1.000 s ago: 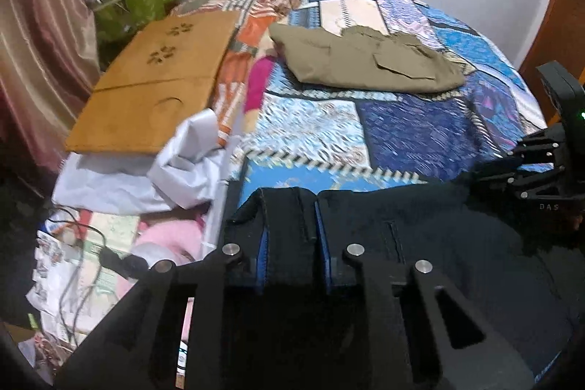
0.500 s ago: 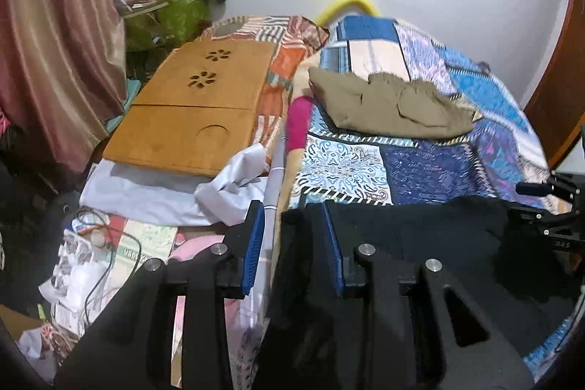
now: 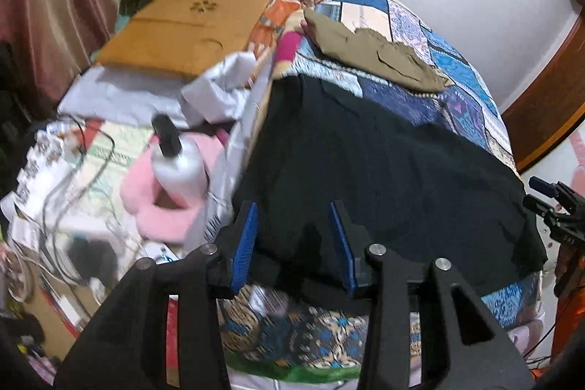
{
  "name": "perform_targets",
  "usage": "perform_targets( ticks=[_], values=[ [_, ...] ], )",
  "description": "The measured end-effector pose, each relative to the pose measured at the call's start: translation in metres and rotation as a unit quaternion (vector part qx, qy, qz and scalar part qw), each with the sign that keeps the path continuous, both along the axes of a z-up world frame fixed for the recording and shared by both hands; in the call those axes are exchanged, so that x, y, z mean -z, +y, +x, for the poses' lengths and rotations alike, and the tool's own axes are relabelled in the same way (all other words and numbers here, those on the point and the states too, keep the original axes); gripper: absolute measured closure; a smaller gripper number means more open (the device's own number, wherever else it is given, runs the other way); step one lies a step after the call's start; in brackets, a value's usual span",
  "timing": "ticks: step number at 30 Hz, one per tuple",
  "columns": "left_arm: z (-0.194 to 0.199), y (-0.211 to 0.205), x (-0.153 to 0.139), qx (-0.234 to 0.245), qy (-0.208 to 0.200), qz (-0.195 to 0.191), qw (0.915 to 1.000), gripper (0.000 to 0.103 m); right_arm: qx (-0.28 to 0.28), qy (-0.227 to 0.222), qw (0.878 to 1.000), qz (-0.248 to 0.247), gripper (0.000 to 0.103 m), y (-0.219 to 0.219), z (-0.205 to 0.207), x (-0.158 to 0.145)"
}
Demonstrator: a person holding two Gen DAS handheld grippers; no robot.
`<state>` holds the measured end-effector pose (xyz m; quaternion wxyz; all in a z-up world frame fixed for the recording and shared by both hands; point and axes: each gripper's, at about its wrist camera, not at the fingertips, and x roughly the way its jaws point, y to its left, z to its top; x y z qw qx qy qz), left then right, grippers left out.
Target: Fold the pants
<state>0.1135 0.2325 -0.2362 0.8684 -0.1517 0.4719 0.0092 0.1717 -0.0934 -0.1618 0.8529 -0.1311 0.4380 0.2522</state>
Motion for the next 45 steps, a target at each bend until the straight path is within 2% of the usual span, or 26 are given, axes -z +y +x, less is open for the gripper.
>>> perform_targets(
  ticks=[4,6,9,12,13,15,16,17,20,22,26,28,30,34,36,38,43,45],
  values=[
    [-0.005,-0.001,0.016,-0.015,0.018,0.001,0.9997,0.063,0.011,0.012,1.000,-0.002,0.042,-0.003,-0.015,0.012],
    [-0.005,0.003,0.024,-0.030,0.024,-0.005,0.9993,0.058,0.019,0.021,1.000,0.003,0.042,-0.005,-0.018,0.018],
    [-0.003,0.007,0.029,-0.041,0.019,-0.017,0.9988,0.058,0.034,0.048,0.998,0.015,0.042,-0.010,-0.020,0.033],
    [-0.001,0.006,0.026,-0.043,0.006,-0.012,0.9990,0.058,0.041,0.042,0.998,0.021,0.041,-0.012,-0.025,0.037],
    [0.000,0.005,0.024,-0.043,0.001,-0.005,0.9991,0.060,0.043,0.041,0.998,0.022,0.041,-0.013,-0.026,0.037],
    [0.002,0.001,0.019,-0.046,-0.010,0.022,0.9987,0.081,0.045,0.041,0.998,0.025,0.041,-0.013,-0.026,0.038],
    [0.003,-0.002,0.017,-0.049,-0.015,0.037,0.9980,0.081,0.046,0.041,0.998,0.025,0.041,-0.013,-0.026,0.038],
    [0.002,-0.005,0.014,-0.050,-0.024,0.048,0.9973,0.088,0.047,0.041,0.998,0.026,0.041,-0.013,-0.026,0.039],
    [-0.007,-0.014,0.001,-0.049,-0.050,0.082,0.9941,0.089,0.047,0.039,0.998,0.026,0.041,-0.014,-0.027,0.039],
    [-0.012,-0.012,-0.003,-0.053,-0.054,0.086,0.9934,0.089,0.048,0.040,0.998,0.028,0.041,-0.014,-0.028,0.039],
    [-0.015,0.001,0.017,-0.064,-0.021,0.050,0.9965,0.089,0.049,0.041,0.997,0.033,0.041,-0.015,-0.027,0.039],
    [-0.016,0.001,0.032,-0.063,0.000,0.051,0.9967,0.086,0.053,0.040,0.997,0.033,0.041,-0.017,-0.028,0.038],
    [-0.018,0.001,0.034,-0.070,0.000,0.059,0.9958,0.079,0.062,0.037,0.997,0.032,0.041,-0.020,-0.029,0.035],
    [-0.017,0.002,0.019,-0.068,0.000,0.061,0.9958,0.074,0.099,0.024,0.994,0.040,0.041,-0.045,-0.036,0.023],
    [-0.018,-0.003,0.005,-0.069,-0.007,0.082,0.9942,0.074,0.123,0.016,0.991,0.046,0.041,-0.061,-0.039,0.016],
    [-0.017,-0.012,-0.011,-0.060,-0.024,0.110,0.9919,0.074,0.156,0.009,0.986,0.058,0.041,-0.086,-0.043,0.008],
    [-0.005,-0.045,-0.042,-0.017,-0.063,0.120,0.9907,0.071,0.234,0.006,0.969,0.078,0.041,-0.144,-0.056,-0.005],
    [0.005,-0.069,-0.050,0.010,-0.074,0.125,0.9894,0.066,0.263,0.016,0.961,0.089,0.041,-0.166,-0.063,-0.005]
  ],
)
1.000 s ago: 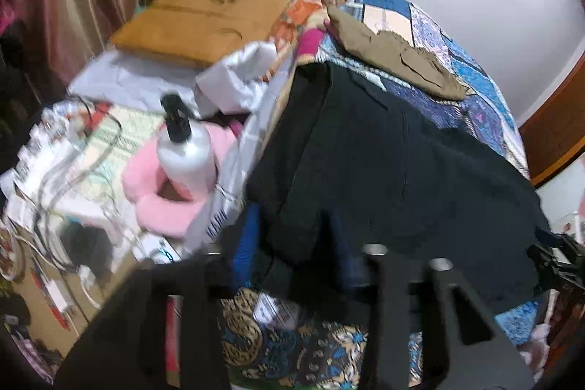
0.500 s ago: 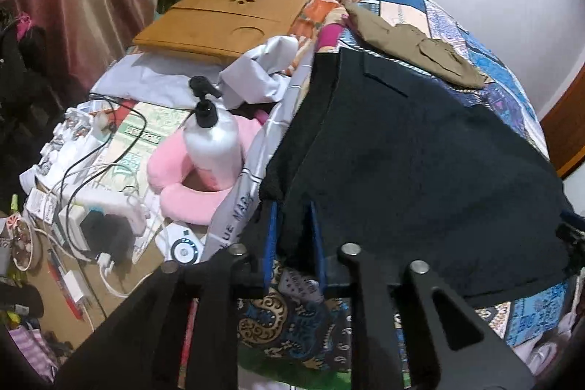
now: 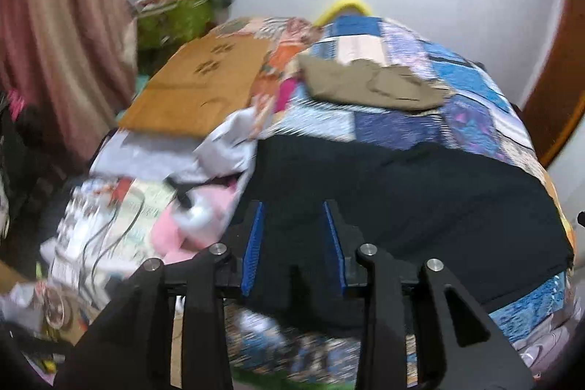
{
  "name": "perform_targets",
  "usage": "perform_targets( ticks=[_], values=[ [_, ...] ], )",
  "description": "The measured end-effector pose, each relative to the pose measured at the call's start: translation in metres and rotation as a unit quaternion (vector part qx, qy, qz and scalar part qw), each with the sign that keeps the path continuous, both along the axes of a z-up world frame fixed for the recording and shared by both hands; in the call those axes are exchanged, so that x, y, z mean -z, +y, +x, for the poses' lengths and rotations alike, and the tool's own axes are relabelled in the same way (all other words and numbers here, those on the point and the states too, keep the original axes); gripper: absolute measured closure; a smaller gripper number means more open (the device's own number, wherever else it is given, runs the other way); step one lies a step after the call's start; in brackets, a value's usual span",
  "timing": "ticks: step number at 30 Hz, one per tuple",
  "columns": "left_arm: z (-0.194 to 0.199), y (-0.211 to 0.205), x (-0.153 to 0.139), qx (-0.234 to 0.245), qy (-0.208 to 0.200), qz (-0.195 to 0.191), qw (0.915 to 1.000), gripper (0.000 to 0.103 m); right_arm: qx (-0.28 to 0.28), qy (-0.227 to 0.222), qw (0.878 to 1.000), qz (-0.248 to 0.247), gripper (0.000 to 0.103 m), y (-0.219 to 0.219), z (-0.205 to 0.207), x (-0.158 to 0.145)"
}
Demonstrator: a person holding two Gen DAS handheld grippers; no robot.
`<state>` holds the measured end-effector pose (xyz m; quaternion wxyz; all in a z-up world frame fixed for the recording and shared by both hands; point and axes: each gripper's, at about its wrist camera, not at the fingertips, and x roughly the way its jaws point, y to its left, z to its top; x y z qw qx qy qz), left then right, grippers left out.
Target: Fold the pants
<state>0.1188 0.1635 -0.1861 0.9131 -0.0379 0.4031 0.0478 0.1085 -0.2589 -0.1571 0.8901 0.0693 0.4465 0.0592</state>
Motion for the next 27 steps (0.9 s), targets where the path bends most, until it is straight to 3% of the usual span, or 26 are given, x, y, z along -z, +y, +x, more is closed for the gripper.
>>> perform_targets(
  ticks=[7,16,22,25,27],
  values=[
    [0.043,-0.102,-0.005,0.119,-0.002,-0.013,0.9929,0.060,0.078,0.053,0.994,0.061,0.041,-0.052,-0.033,0.021],
    [0.062,-0.255,0.020,0.269,0.041,-0.017,0.9621,0.060,0.122,0.094,0.978,0.139,0.041,-0.084,-0.065,0.058],
    [0.059,-0.321,0.040,0.320,0.071,-0.005,0.9446,0.060,0.146,0.109,0.960,0.214,0.041,-0.103,-0.072,0.083],
    [0.063,-0.340,0.051,0.324,0.090,0.002,0.9417,0.060,0.155,0.103,0.952,0.241,0.041,-0.111,-0.071,0.090],
    [0.064,-0.348,0.055,0.319,0.091,0.005,0.9434,0.054,0.158,0.095,0.951,0.248,0.041,-0.116,-0.070,0.091]
  ],
)
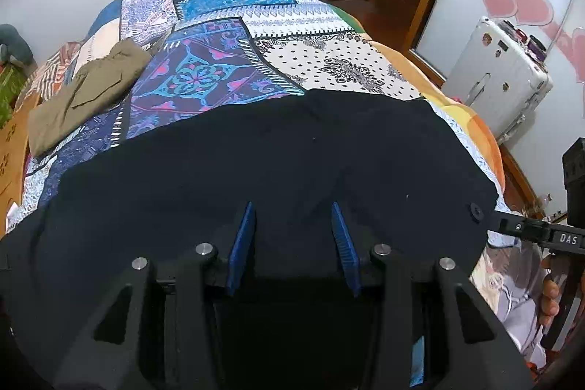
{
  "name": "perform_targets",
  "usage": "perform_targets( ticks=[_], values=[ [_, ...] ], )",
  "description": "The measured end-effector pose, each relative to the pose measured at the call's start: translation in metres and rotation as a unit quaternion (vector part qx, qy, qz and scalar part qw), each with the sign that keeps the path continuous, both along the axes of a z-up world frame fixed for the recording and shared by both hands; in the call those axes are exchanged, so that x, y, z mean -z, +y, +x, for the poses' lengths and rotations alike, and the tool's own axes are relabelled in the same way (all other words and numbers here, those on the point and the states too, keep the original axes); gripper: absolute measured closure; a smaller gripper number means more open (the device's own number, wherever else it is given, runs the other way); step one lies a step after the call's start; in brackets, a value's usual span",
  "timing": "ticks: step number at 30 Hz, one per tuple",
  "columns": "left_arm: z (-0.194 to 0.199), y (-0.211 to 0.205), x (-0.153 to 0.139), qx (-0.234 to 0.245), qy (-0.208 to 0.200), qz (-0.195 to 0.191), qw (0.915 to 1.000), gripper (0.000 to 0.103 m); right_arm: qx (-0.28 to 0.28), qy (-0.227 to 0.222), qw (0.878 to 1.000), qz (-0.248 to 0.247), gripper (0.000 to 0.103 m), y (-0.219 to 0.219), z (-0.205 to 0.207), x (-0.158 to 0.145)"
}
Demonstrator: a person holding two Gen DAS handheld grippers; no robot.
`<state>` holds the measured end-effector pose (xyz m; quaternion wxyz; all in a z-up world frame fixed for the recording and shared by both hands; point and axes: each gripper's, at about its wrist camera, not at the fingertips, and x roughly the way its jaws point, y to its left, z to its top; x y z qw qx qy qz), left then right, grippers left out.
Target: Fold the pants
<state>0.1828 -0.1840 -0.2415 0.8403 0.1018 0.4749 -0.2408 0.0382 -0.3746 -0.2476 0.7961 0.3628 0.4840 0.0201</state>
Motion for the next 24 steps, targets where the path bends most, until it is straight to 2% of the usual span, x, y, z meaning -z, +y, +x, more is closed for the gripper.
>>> perform_targets(
  ticks=[10,16,24],
  values=[
    [0.003,-0.015,0.003,-0.020,-0.001,0.006,0.9998,0.053,0.032,-0.034,0.998,0.034,0.040,-0.018,0.004,0.000],
    [0.000,-0.027,0.003,-0.012,-0.008,0.014,0.9998,0.053,0.026,-0.048,0.998,0.011,0.040,-0.016,-0.003,-0.016],
    [-0.002,-0.034,0.002,-0.012,-0.010,0.009,0.9998,0.053,0.035,-0.061,0.997,0.023,0.039,-0.022,0.008,-0.014]
  ],
)
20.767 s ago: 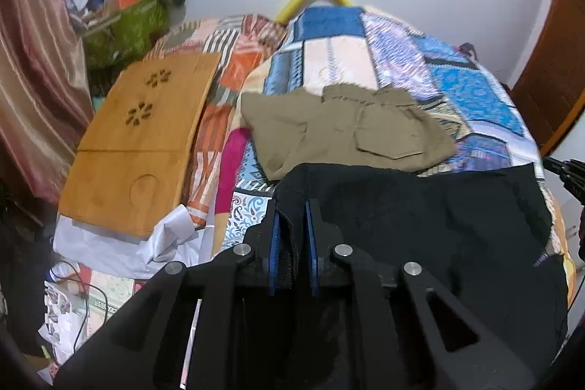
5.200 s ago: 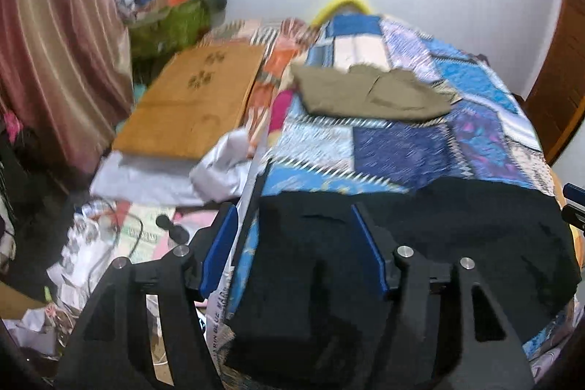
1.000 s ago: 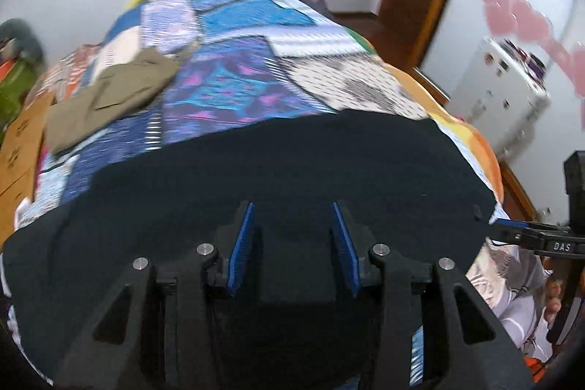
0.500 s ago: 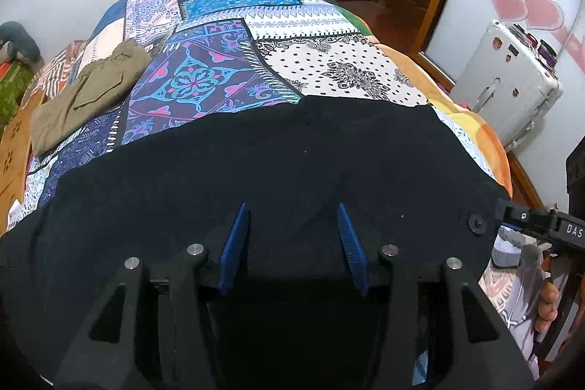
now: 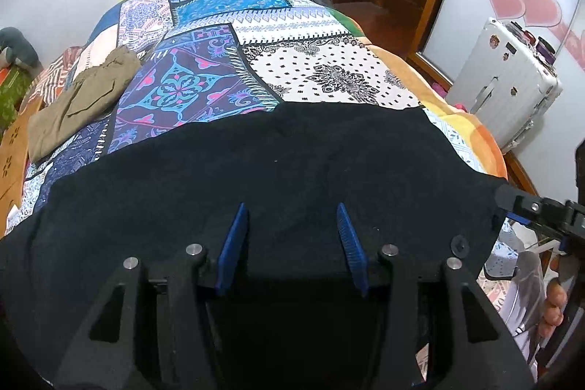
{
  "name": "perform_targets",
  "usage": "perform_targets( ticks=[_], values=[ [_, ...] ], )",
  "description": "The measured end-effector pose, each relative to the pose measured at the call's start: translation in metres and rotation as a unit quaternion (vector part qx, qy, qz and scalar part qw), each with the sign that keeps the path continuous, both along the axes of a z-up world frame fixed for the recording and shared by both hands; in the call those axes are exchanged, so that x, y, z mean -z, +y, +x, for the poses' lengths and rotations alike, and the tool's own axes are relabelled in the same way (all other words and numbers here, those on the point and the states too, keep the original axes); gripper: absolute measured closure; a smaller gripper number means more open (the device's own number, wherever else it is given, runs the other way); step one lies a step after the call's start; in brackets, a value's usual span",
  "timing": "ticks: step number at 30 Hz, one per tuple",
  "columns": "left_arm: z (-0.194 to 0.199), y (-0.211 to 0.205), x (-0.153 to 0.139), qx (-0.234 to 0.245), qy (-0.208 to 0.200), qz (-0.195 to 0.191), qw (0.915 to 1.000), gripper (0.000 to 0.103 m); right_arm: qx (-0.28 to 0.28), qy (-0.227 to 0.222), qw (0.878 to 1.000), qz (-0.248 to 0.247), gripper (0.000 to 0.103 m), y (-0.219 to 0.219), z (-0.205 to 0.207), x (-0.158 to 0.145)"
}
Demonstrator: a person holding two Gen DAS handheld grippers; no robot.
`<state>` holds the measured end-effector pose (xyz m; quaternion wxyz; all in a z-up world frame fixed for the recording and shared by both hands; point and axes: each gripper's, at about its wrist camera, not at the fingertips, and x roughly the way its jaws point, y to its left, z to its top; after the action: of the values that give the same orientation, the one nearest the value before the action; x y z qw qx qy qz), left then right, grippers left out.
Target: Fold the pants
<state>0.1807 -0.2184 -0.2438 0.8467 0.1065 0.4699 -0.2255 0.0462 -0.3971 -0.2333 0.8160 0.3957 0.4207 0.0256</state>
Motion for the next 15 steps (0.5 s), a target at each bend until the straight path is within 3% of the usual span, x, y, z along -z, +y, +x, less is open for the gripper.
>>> perform_targets(
  ticks=[4,10,15],
  values=[
    [-0.001,0.002,-0.002,0.001,0.003,-0.005,1.0000,0.053,0.001,0.015,1.000,-0.020,0.045,0.002,0.014,0.007],
    [-0.005,0.007,-0.007,0.007,-0.002,-0.015,0.9999,0.053,-0.016,-0.007,0.998,-0.054,0.086,0.007,0.023,-0.002],
    [-0.007,0.020,-0.017,-0.001,-0.018,-0.029,0.9994,0.053,-0.025,-0.039,0.997,-0.054,0.093,0.012,0.029,-0.021]
  ],
)
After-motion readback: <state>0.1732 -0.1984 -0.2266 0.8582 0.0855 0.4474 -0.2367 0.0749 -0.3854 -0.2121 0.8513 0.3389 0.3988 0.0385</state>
